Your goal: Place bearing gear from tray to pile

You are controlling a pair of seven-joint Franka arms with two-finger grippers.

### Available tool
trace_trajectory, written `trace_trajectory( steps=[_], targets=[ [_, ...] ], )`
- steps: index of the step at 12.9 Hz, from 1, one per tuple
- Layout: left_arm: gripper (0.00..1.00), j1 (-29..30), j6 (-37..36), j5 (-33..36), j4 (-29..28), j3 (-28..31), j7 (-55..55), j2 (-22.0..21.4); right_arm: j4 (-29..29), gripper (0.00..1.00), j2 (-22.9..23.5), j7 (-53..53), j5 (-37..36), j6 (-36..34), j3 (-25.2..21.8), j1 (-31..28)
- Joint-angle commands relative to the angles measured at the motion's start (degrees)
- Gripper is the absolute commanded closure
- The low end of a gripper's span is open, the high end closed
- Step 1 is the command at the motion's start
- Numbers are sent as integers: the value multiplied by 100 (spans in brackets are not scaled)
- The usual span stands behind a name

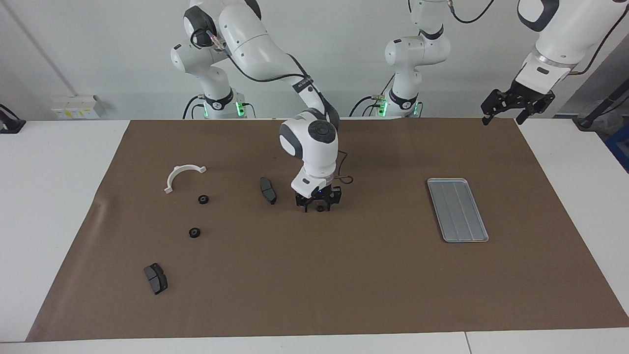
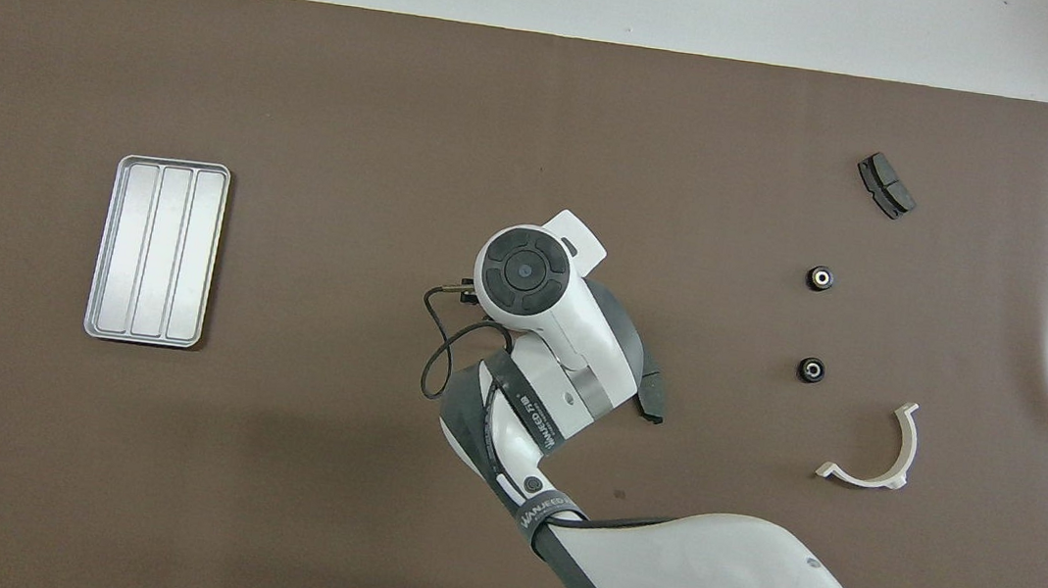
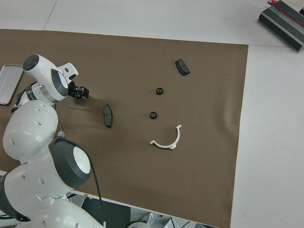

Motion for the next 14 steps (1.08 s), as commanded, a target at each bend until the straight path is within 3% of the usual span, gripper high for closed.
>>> trace_trajectory(
  steps=[1, 5, 7, 10, 11, 12, 14],
  targets=[
    [0, -235, 337, -22, -270, 33, 29, -126, -183, 35, -161, -38, -5, -25, 55, -23],
    [0, -245, 319, -22, -374, 33, 65, -178, -175, 42, -161, -21, 21, -43, 90, -23],
    [0, -253, 345, -22, -401, 33, 91, -205, -175, 50, -161, -30, 21, -52, 90, -23],
    [0, -245, 723, -22, -436, 33, 65, -187, -157, 70, -161, -21, 30, -52, 90, -23],
    [0, -192, 662, -65, -402, 33, 56, -153, -148, 95, -161, -12, 30, -52, 90, -32],
    [0, -166, 618, -170, -358, 59, 38, -74, -139, 100, -152, -12, 30, -52, 90, -32],
    [0, -157, 661, -180, -349, 86, 38, 76, -104, 100, -152, 67, 56, -52, 90, -32]
  ],
)
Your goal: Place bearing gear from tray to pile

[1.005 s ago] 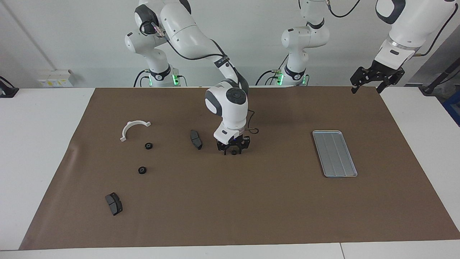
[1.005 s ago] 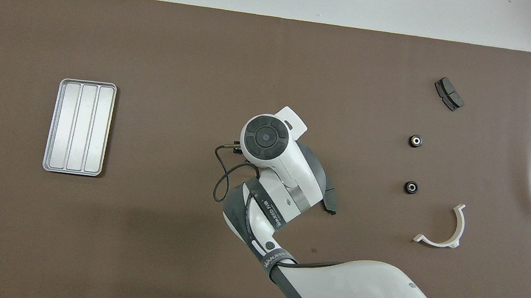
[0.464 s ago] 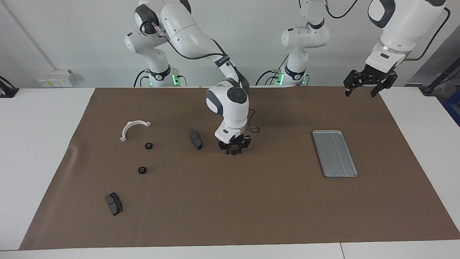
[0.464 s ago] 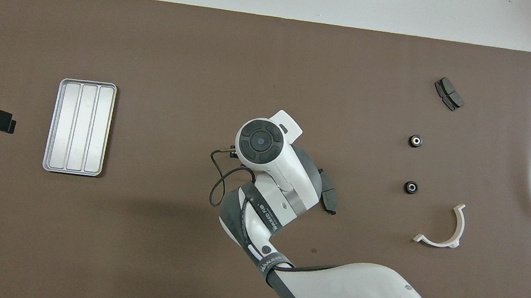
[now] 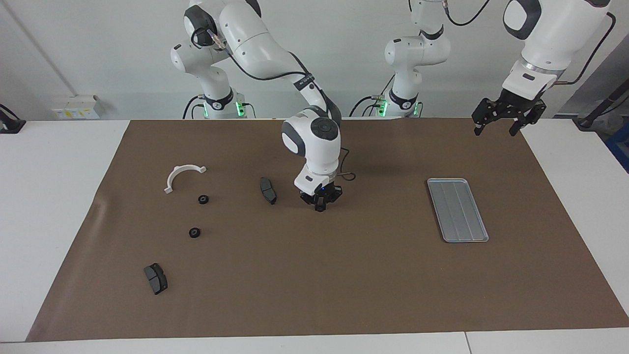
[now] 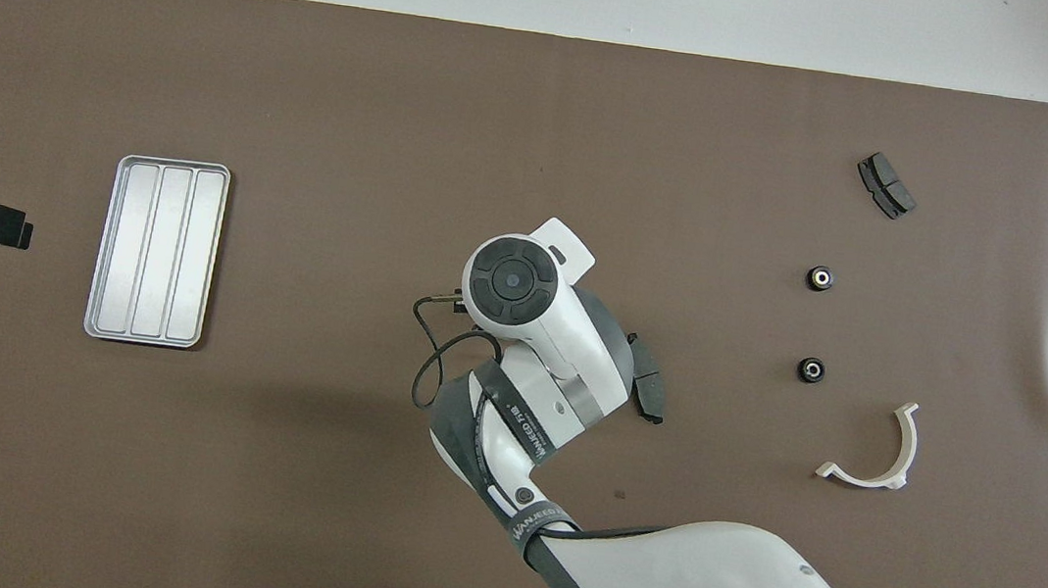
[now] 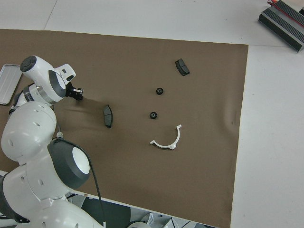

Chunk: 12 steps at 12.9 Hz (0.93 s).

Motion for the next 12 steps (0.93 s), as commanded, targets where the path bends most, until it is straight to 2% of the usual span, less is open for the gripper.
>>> trace_trajectory(
  steps=[1, 4, 6, 9, 12],
  targets=[
    [0, 20, 132, -107, 32, 36, 35, 178, -79, 100, -105, 62, 58, -65, 26, -32],
    [0, 19, 27, -89, 997, 45, 52, 942, 70, 100, -280, 28, 58, -441, 26, -128],
    [0, 63, -26, -72, 1018, 63, 61, 952, -17, 100, -674, -16, 67, -574, 35, -469],
    [0, 81, 53, -63, 982, 71, 61, 944, -26, 100, -1185, -639, 84, -1320, 35, -1119],
    [0, 107, 97, -63, 790, 71, 61, 874, -218, 100, -1397, -1701, 295, -1525, 35, -1822]
  ],
)
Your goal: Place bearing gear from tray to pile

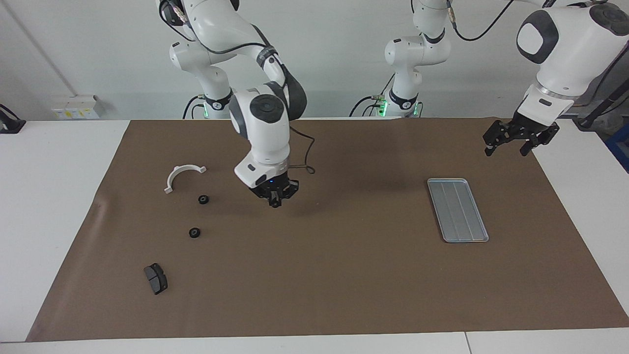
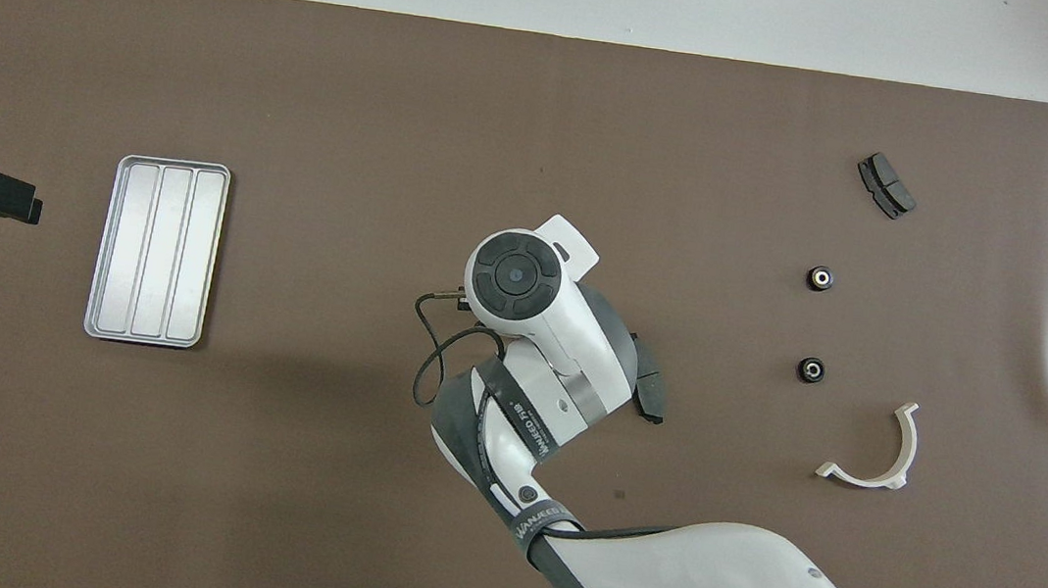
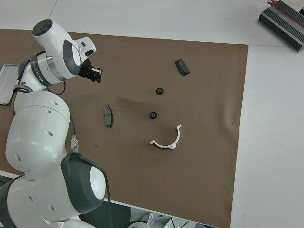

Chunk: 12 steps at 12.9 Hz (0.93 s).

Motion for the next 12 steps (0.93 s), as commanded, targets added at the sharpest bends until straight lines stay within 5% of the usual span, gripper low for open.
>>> trace_trajectory(
  steps=[1, 7, 12],
  targets=[
    [0, 89, 4, -59, -73, -13, 52, -44, -411, 100, -138, -771, 193, 139, 80, -565],
    [0, -94, 409, -41, -161, -65, 35, -71, -1475, 100, -130, -1652, 193, 1440, 80, -1304],
    [0, -165, 321, -41, -231, -65, 35, -115, -1704, 100, 29, -1713, 193, 1827, 71, -1375]
  ],
)
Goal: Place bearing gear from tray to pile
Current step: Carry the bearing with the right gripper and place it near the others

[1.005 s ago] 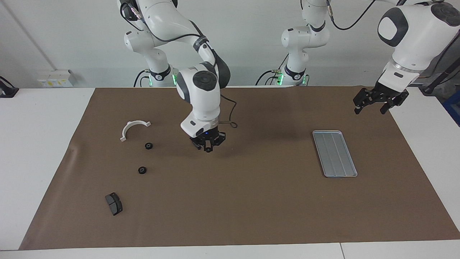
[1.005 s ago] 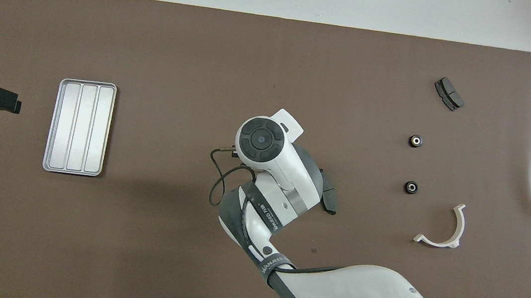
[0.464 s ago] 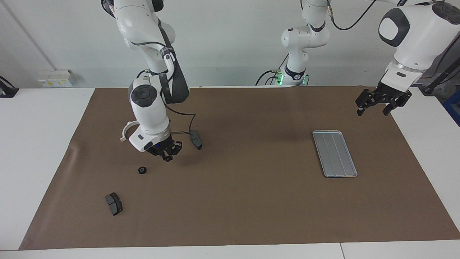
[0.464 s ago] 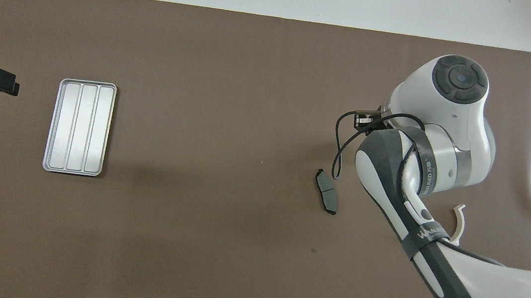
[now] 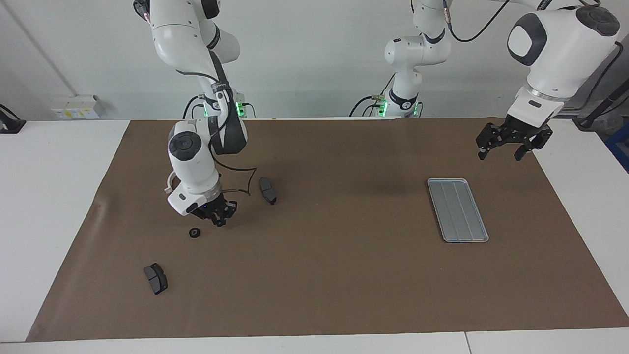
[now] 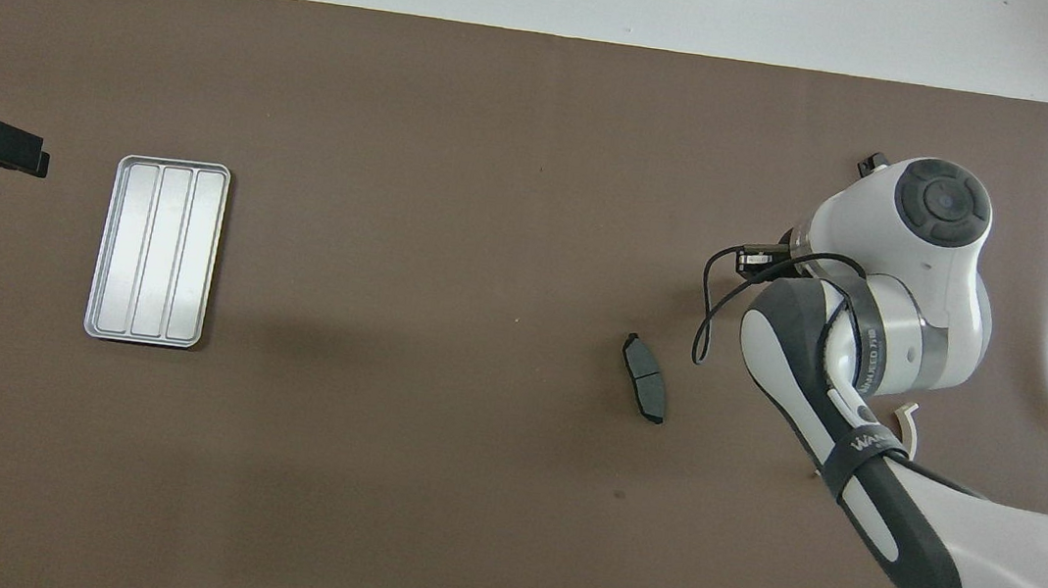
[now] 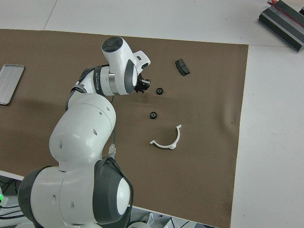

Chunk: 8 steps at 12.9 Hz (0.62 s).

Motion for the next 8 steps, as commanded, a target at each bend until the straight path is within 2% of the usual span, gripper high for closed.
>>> trace_trajectory(
  steps=[1, 2, 3, 4, 5, 6, 8],
  targets=[
    [0, -68, 28, -41, -210, 38, 27, -133, -221, 100, -11, -213, 104, 255, 67, -107],
    [0, -68, 28, -41, -237, 21, 18, -168, -300, 97, 15, -213, 104, 395, 67, -177],
    [0, -68, 10, -41, -237, 21, 27, -169, -327, 90, 16, -222, 104, 414, 67, -203],
    [0, -68, 28, -41, -237, 21, 18, -169, -336, 71, 16, -213, 104, 423, 67, -195],
    [0, -68, 19, -41, -237, 21, 18, -169, -345, 19, 16, -178, 104, 423, 67, -195],
    [0, -59, 19, -41, -237, 21, 18, -169, -336, 0, 16, -135, 104, 414, 67, -169],
    [0, -33, 28, -41, -237, 38, 18, -169, -231, 0, -72, -82, 104, 379, 67, -133]
  ],
)
